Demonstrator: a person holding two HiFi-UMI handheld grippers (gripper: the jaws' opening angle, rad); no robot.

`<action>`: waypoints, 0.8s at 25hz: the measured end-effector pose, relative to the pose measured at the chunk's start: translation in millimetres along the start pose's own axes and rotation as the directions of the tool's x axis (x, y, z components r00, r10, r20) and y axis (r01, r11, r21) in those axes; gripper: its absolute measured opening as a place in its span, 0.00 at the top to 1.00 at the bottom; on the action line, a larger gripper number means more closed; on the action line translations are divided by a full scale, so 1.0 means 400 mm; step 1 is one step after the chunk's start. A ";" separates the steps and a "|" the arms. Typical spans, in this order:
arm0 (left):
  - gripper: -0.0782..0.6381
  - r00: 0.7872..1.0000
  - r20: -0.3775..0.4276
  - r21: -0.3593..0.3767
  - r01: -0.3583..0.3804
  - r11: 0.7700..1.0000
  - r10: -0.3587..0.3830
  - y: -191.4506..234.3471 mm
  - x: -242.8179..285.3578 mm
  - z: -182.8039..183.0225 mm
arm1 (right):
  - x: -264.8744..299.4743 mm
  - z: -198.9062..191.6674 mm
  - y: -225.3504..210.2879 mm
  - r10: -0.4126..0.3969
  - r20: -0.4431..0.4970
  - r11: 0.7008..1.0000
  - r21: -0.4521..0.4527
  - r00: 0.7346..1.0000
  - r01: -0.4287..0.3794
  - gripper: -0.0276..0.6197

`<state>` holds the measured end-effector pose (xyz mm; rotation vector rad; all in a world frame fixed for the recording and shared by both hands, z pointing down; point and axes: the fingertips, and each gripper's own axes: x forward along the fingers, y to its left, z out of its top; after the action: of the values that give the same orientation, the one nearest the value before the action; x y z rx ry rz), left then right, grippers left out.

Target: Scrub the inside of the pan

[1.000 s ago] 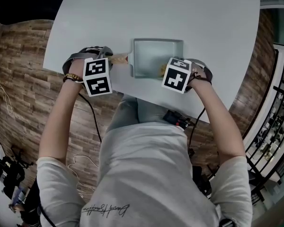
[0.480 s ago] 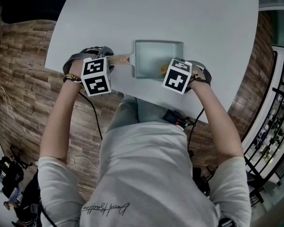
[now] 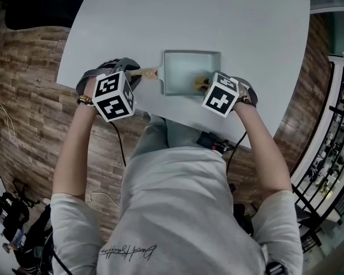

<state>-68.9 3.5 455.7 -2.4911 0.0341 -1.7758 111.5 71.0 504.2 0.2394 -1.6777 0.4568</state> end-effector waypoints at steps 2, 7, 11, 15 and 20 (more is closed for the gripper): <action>0.81 0.999 0.016 -0.009 -0.028 1.000 0.029 0.002 -0.015 0.013 | -0.018 0.005 -0.001 -0.008 0.031 1.000 0.028 0.999 0.007 0.85; 0.87 0.988 0.099 -0.141 -0.101 0.985 0.116 0.012 -0.075 0.052 | -0.080 0.027 0.006 -0.049 0.137 0.994 0.102 0.989 0.035 0.85; 0.88 0.968 0.211 -0.270 -0.076 0.960 0.136 -0.011 -0.109 0.098 | -0.131 0.046 0.009 -0.094 0.215 0.986 0.158 0.972 0.060 0.85; 0.88 0.949 0.261 -0.376 -0.067 0.924 0.176 -0.044 -0.135 0.130 | -0.175 0.057 0.030 -0.111 0.290 0.975 0.217 0.951 0.048 0.85; 0.88 0.904 0.344 -0.541 -0.030 0.841 0.254 -0.073 -0.171 0.166 | -0.216 0.054 0.076 -0.128 0.348 0.963 0.269 0.929 0.032 0.85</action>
<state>-29.6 40.5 372.2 -3.0750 0.7632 -1.2749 93.7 80.2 412.2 0.6161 -1.9584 0.5982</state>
